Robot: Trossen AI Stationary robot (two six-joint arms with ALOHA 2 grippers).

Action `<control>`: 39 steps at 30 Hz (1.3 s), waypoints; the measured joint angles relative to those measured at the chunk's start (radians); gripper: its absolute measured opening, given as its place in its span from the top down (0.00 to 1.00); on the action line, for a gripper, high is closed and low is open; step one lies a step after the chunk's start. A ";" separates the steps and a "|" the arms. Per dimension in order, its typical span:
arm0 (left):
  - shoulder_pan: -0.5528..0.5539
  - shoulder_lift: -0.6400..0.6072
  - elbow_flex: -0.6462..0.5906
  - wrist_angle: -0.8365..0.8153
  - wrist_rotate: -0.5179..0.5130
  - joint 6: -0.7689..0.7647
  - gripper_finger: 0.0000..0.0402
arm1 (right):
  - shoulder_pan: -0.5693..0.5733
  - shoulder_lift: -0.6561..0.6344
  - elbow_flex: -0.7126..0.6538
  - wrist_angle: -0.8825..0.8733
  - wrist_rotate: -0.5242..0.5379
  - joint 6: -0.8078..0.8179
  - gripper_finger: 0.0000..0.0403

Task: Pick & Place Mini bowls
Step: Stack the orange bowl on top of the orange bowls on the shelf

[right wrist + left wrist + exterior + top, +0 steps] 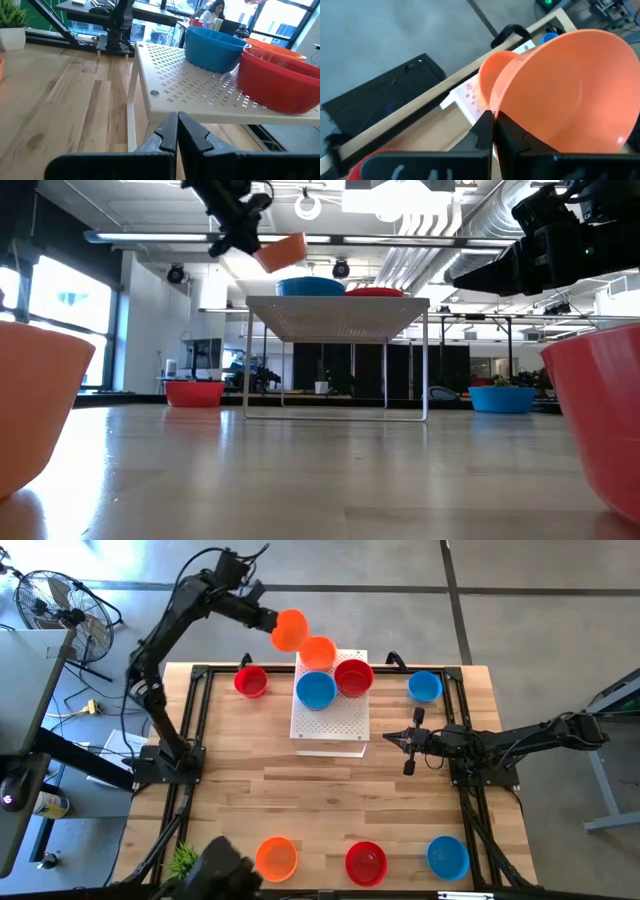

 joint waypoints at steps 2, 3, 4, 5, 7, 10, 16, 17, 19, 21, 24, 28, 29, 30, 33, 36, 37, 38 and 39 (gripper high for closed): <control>-0.020 0.040 0.026 0.021 -0.001 -0.007 1.00 | 0.000 0.000 0.000 0.000 0.000 0.000 1.00; -0.027 0.057 0.033 0.030 0.000 -0.008 1.00 | 0.000 0.000 0.000 0.000 0.000 -0.003 1.00; -0.033 0.071 0.037 0.036 0.002 -0.013 1.00 | 0.000 0.000 0.000 0.000 0.000 -0.007 1.00; -0.040 0.084 0.042 0.045 0.006 -0.021 1.00 | 0.000 0.000 0.000 0.000 0.000 -0.008 1.00; -0.053 0.106 0.046 0.084 0.006 -0.039 1.00 | 0.000 0.000 0.000 0.000 0.000 -0.008 1.00; -0.059 0.134 0.046 0.106 0.008 -0.058 1.00 | 0.000 0.000 0.000 0.000 0.000 -0.009 1.00; -0.095 0.188 0.046 0.159 0.013 -0.083 1.00 | 0.000 0.000 0.000 0.000 0.000 -0.011 1.00; -0.102 0.195 0.045 0.166 0.014 -0.085 1.00 | 0.000 0.000 0.000 0.000 0.000 -0.010 1.00; -0.118 0.218 0.049 0.186 -0.005 -0.086 1.00 | 0.000 0.000 0.000 0.000 0.000 -0.010 1.00; -0.122 0.237 0.045 0.157 -0.021 -0.086 1.00 | 0.000 0.000 0.000 0.000 0.000 -0.010 1.00; -0.128 0.250 0.045 0.150 -0.023 -0.086 1.00 | 0.000 0.000 0.000 0.000 0.000 -0.010 1.00; -0.130 0.258 0.046 0.139 -0.063 -0.086 0.99 | 0.000 0.000 0.000 0.000 0.000 -0.010 1.00; -0.131 0.260 0.045 0.141 -0.073 -0.086 0.99 | 0.000 0.000 0.000 0.000 0.000 -0.010 1.00; -0.133 0.260 0.045 0.142 -0.080 -0.086 0.98 | 0.000 0.000 0.000 0.000 0.000 -0.010 1.00; -0.135 0.258 0.046 0.142 -0.102 -0.086 0.98 | 0.000 0.000 0.000 0.000 0.000 -0.010 1.00; -0.135 0.258 0.046 0.131 -0.112 -0.086 0.98 | 0.000 0.000 0.000 0.000 0.000 -0.015 1.00; -0.135 0.258 0.046 0.131 -0.112 -0.086 0.98 | 0.000 0.000 0.000 0.000 0.000 -0.015 1.00; -0.135 0.258 0.046 0.131 -0.112 -0.086 0.98 | 0.000 0.000 0.000 0.000 0.000 -0.015 1.00; -0.135 0.258 0.046 0.129 -0.114 -0.086 0.98 | 0.000 0.000 0.000 0.000 0.000 -0.015 1.00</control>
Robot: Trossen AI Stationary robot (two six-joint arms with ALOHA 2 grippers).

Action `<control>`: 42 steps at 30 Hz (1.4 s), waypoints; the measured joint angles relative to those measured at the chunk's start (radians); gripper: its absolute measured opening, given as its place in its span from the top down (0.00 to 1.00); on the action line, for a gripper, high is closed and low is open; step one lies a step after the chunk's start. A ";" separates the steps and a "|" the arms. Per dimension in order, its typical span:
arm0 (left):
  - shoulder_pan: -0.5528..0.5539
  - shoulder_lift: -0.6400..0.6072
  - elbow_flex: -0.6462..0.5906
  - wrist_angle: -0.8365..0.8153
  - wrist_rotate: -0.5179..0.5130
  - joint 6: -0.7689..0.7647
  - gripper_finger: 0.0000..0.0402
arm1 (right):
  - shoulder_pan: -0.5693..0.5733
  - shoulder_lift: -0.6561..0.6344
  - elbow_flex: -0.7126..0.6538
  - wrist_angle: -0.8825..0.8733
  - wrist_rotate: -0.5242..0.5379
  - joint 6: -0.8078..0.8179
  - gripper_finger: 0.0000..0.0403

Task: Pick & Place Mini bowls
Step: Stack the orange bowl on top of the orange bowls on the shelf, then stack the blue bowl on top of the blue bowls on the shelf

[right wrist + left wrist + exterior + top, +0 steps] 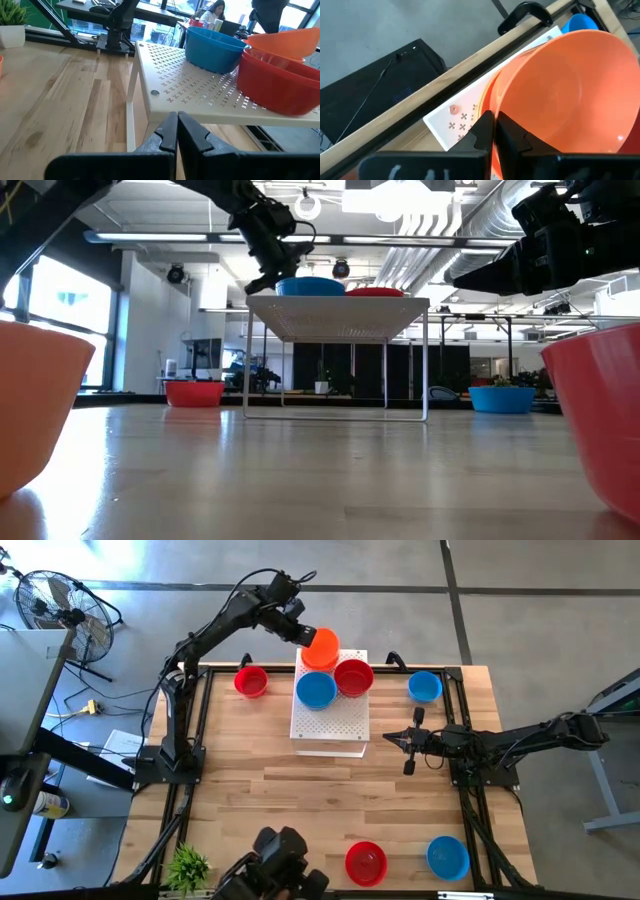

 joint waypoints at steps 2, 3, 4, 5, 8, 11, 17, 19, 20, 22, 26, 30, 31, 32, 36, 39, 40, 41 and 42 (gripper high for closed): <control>0.000 0.000 0.000 -0.004 -0.013 0.000 0.98 | 0.000 0.000 0.000 0.000 0.000 0.000 1.00; 0.000 0.000 0.000 -0.008 -0.020 0.000 0.98 | 0.000 0.000 0.000 0.000 0.000 0.000 1.00; 0.000 0.000 0.000 -0.014 -0.026 0.002 0.98 | 0.000 0.000 0.000 0.000 0.000 0.000 1.00; 0.000 0.000 0.000 -0.024 -0.029 0.005 0.98 | 0.000 0.000 0.000 0.000 0.000 0.000 1.00; 0.000 0.000 0.000 -0.036 -0.038 0.008 0.97 | 0.000 0.000 0.000 0.000 0.000 0.000 1.00; 0.000 -0.002 0.000 -0.041 -0.042 0.008 0.94 | 0.000 0.000 0.000 0.000 0.000 0.000 1.00; 0.000 -0.014 0.012 -0.065 -0.037 0.029 0.78 | 0.000 0.000 0.000 0.000 0.000 0.000 1.00; 0.000 -0.013 0.033 -0.085 -0.036 0.052 0.74 | 0.000 0.000 0.000 0.000 0.000 0.000 1.00; 0.000 -0.013 0.047 -0.083 -0.035 0.062 0.72 | 0.000 0.000 0.000 0.000 0.000 0.000 1.00; -0.005 -0.013 0.080 -0.085 -0.035 0.084 0.69 | 0.000 0.000 0.000 0.000 0.000 0.000 1.00; -0.031 -0.013 0.166 -0.148 -0.080 0.173 0.70 | 0.000 0.000 0.000 0.000 0.000 0.006 1.00; -0.076 -0.051 0.202 -0.190 -0.218 0.253 0.83 | 0.000 0.000 0.000 0.000 0.000 0.023 1.00; -0.090 -0.063 0.198 -0.180 -0.246 0.265 0.88 | 0.000 0.000 0.000 0.000 -0.001 0.025 1.00; -0.103 -0.077 0.187 -0.170 -0.260 0.278 0.93 | 0.000 0.000 0.000 0.000 -0.003 0.032 1.00; -0.152 -0.122 0.107 -0.098 -0.300 0.290 0.97 | 0.001 0.000 0.000 -0.008 -0.007 0.060 1.00; -0.183 -0.179 -0.007 -0.002 -0.329 0.290 0.96 | 0.001 0.000 0.000 -0.035 -0.012 0.083 1.00; -0.193 -0.204 -0.053 0.046 -0.330 0.291 0.97 | 0.001 0.000 0.000 -0.044 -0.012 0.095 1.00; -0.201 -0.230 -0.104 0.098 -0.329 0.292 0.98 | 0.001 0.000 0.000 -0.049 -0.011 0.105 1.00; -0.207 -0.263 -0.168 0.150 -0.328 0.296 0.99 | 0.001 0.000 0.000 -0.052 -0.011 0.117 1.00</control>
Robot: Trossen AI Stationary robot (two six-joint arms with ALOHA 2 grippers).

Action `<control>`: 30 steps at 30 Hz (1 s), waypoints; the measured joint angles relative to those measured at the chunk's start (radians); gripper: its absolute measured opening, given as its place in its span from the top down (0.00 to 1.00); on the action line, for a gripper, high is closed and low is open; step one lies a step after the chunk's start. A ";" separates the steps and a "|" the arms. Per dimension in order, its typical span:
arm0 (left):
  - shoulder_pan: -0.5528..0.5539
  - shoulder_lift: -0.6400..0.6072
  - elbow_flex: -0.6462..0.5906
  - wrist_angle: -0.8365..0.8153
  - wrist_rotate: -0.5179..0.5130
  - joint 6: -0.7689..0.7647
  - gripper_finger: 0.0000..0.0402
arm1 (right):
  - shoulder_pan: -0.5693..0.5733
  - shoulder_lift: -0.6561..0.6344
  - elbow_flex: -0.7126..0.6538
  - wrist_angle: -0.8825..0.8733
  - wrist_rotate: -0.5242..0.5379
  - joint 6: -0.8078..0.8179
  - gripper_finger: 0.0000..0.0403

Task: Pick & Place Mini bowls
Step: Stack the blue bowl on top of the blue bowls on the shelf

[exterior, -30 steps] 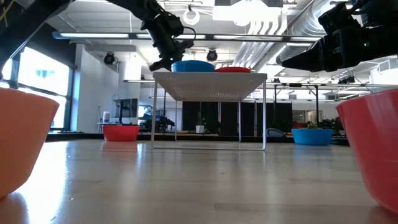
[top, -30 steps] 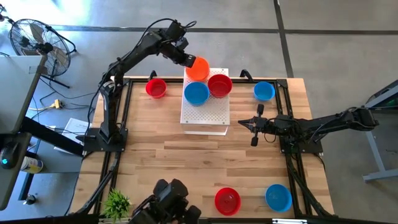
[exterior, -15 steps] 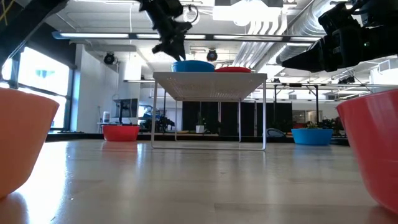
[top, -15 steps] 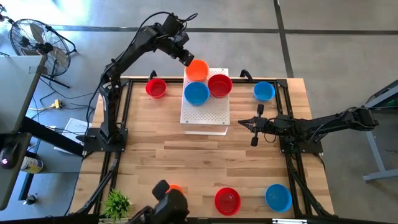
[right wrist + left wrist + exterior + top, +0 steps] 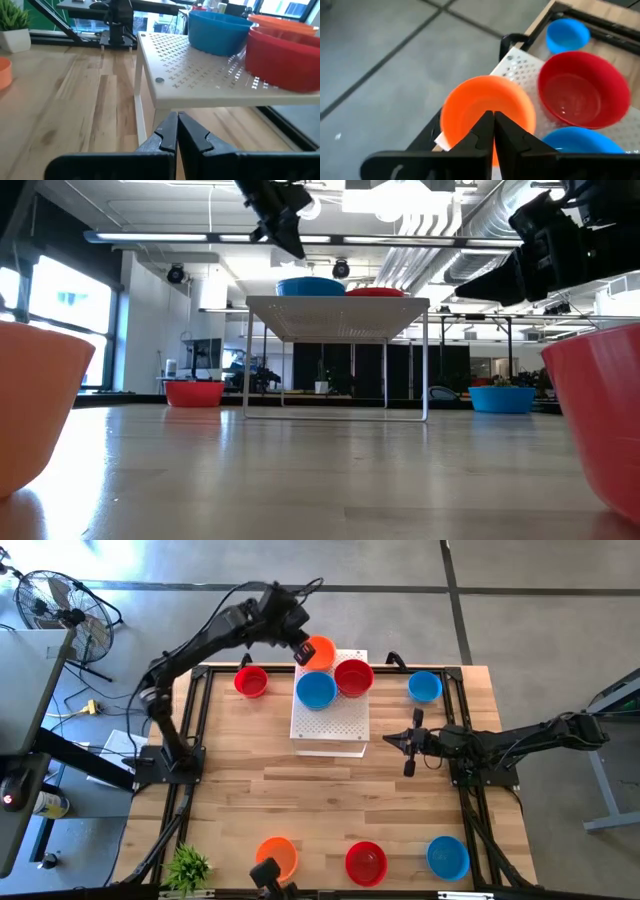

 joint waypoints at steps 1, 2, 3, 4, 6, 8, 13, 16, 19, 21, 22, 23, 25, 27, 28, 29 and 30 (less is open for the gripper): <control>-0.007 -0.033 -0.063 0.055 0.004 0.005 0.99 | 0.000 0.000 0.000 -0.001 0.000 0.012 1.00; -0.014 -0.069 -0.128 0.113 0.006 0.009 0.99 | 0.000 0.000 0.000 -0.001 0.000 0.022 1.00; -0.020 -0.107 -0.199 0.179 0.007 0.011 0.99 | 0.000 0.000 0.000 -0.002 0.000 0.034 1.00; -0.027 -0.146 -0.266 0.244 0.013 0.012 0.99 | 0.000 0.000 0.000 -0.002 0.000 0.041 1.00; -0.031 -0.230 -0.402 0.348 0.034 0.012 0.99 | 0.000 0.000 0.000 -0.009 0.000 0.061 1.00; -0.031 -0.315 -0.532 0.436 0.050 0.012 0.99 | 0.000 0.000 0.000 -0.023 0.009 0.074 1.00; -0.029 -0.512 -0.811 0.621 0.099 0.012 0.99 | 0.000 0.000 0.000 -0.033 0.054 0.089 1.00; -0.029 -0.613 -0.949 0.711 0.106 0.016 0.99 | 0.000 0.000 0.000 -0.032 0.069 0.090 1.00; -0.028 -0.709 -1.068 0.786 0.129 0.037 0.99 | 0.000 0.000 0.000 -0.028 0.072 0.093 1.00; -0.028 -0.762 -1.133 0.827 0.168 0.048 0.99 | 0.000 0.000 0.000 -0.025 0.073 0.111 1.00; -0.028 -0.789 -1.164 0.837 0.186 0.053 0.99 | 0.000 0.000 0.000 -0.025 0.080 0.116 1.00; -0.028 -0.816 -1.193 0.840 0.187 0.057 0.99 | 0.000 0.000 0.000 -0.025 0.090 0.118 1.00; -0.028 -0.866 -1.249 0.845 0.181 0.069 0.99 | 0.000 -0.001 0.000 -0.025 0.126 0.136 1.00; -0.028 -0.916 -1.313 0.858 0.178 0.073 0.99 | 0.000 -0.005 0.000 -0.025 0.180 0.158 1.00; -0.028 -0.940 -1.339 0.869 0.180 0.077 0.99 | 0.000 -0.008 0.001 -0.027 0.212 0.171 1.00; -0.028 -0.971 -1.368 0.872 0.184 0.077 0.99 | -0.002 -0.009 0.008 -0.043 0.244 0.184 1.00; -0.025 -1.002 -1.394 0.875 0.186 0.079 0.99 | -0.006 -0.009 0.023 -0.072 0.272 0.197 1.00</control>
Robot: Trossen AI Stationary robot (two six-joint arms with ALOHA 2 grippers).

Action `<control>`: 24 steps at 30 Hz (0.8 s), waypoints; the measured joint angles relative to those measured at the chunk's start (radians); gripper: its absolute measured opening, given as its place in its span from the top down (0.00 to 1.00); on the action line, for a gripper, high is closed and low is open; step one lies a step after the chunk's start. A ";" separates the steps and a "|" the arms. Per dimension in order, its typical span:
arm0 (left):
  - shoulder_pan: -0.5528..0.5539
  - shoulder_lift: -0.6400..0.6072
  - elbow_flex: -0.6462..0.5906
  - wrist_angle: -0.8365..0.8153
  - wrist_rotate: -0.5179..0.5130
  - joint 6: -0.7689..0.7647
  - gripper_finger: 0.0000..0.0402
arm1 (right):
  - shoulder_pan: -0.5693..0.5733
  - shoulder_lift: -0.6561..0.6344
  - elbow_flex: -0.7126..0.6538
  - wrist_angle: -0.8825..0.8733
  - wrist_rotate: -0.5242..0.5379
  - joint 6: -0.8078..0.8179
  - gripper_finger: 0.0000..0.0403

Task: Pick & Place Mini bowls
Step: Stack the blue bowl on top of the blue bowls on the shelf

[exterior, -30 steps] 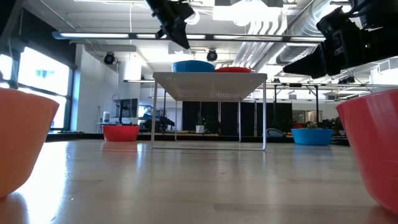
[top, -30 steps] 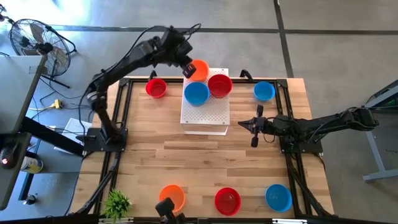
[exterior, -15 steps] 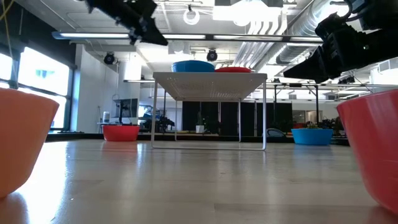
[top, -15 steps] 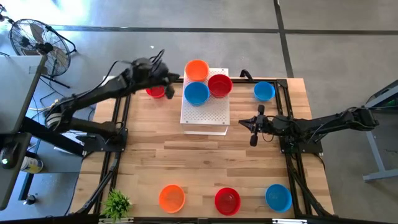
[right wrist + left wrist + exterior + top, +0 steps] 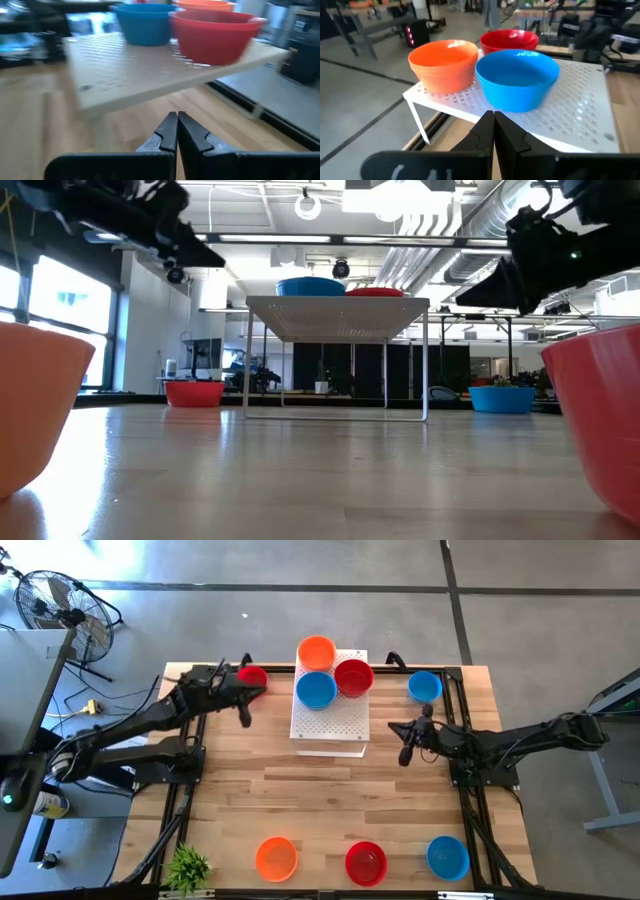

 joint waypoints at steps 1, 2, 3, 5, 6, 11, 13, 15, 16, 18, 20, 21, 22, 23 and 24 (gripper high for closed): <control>0.007 -0.030 -0.019 0.007 0.003 0.001 0.99 | -0.008 0.000 0.024 -0.047 0.018 0.013 1.00; 0.019 -0.061 -0.039 0.014 0.004 0.000 0.99 | -0.019 0.000 0.055 -0.105 0.026 0.030 1.00; 0.033 -0.089 -0.058 0.020 0.016 -0.003 0.99 | -0.031 0.000 0.089 -0.171 0.031 0.054 1.00; 0.067 -0.134 -0.093 0.033 0.063 -0.015 0.99 | -0.062 0.001 0.164 -0.319 0.054 0.099 1.00; 0.085 -0.152 -0.105 0.038 0.089 -0.027 0.99 | -0.081 0.001 0.202 -0.397 0.069 0.118 1.00; 0.164 -0.196 -0.120 0.035 0.188 -0.149 0.99 | -0.214 0.001 0.349 -0.732 0.089 0.220 1.00; 0.174 -0.193 -0.121 0.011 0.204 -0.181 0.99 | -0.290 0.006 0.380 -0.838 0.056 0.280 1.00; 0.172 -0.188 -0.125 -0.006 0.210 -0.183 0.99 | -0.377 0.012 0.393 -0.929 0.018 0.351 1.00; 0.170 -0.187 -0.133 0.004 0.211 -0.184 0.99 | -0.421 0.016 0.395 -0.965 0.001 0.388 1.00; 0.153 -0.188 -0.168 0.068 0.223 -0.194 1.00 | -0.503 0.023 0.391 -1.006 -0.033 0.448 0.98; 0.130 -0.187 -0.221 0.173 0.239 -0.210 1.00 | -0.579 0.035 0.375 -1.014 -0.052 0.504 0.93; 0.120 -0.187 -0.248 0.231 0.248 -0.216 1.00 | -0.616 0.043 0.367 -1.014 -0.053 0.532 0.90; 0.109 -0.188 -0.273 0.286 0.257 -0.220 1.00 | -0.652 0.054 0.360 -1.013 -0.053 0.556 0.87; 0.100 -0.188 -0.298 0.336 0.258 -0.225 1.00 | -0.686 0.066 0.354 -1.007 -0.052 0.576 0.83; 0.091 -0.188 -0.320 0.375 0.258 -0.229 1.00 | -0.718 0.081 0.349 -0.998 -0.053 0.598 0.80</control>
